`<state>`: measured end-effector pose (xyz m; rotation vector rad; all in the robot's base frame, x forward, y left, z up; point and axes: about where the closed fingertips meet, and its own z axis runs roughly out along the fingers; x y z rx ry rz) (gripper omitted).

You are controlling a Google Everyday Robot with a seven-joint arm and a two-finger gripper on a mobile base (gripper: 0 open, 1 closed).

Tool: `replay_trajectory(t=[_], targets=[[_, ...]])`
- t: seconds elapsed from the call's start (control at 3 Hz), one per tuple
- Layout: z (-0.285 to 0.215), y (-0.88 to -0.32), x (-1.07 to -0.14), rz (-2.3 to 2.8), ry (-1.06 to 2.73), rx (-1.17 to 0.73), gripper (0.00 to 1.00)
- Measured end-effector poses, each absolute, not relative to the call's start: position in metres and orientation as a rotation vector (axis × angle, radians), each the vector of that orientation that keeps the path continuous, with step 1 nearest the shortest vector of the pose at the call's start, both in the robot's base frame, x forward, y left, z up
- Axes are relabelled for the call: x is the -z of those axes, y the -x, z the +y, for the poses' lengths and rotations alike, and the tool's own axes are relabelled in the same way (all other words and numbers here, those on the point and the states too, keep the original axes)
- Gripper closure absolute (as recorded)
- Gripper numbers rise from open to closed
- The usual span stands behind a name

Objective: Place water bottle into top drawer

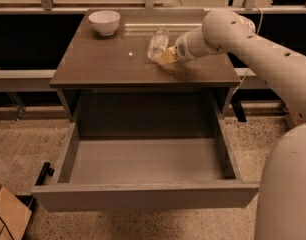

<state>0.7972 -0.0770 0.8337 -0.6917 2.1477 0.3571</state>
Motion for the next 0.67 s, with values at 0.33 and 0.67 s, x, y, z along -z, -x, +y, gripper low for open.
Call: replay_trajectory(t=[0.33, 0.67], targets=[[-0.0744, -0.7974, -0.8313, 2.150, 0.695, -0.361, 0.19], [-0.0725, -0.7975, -0.8293, 2.152, 0.698, -0.363, 0.00]])
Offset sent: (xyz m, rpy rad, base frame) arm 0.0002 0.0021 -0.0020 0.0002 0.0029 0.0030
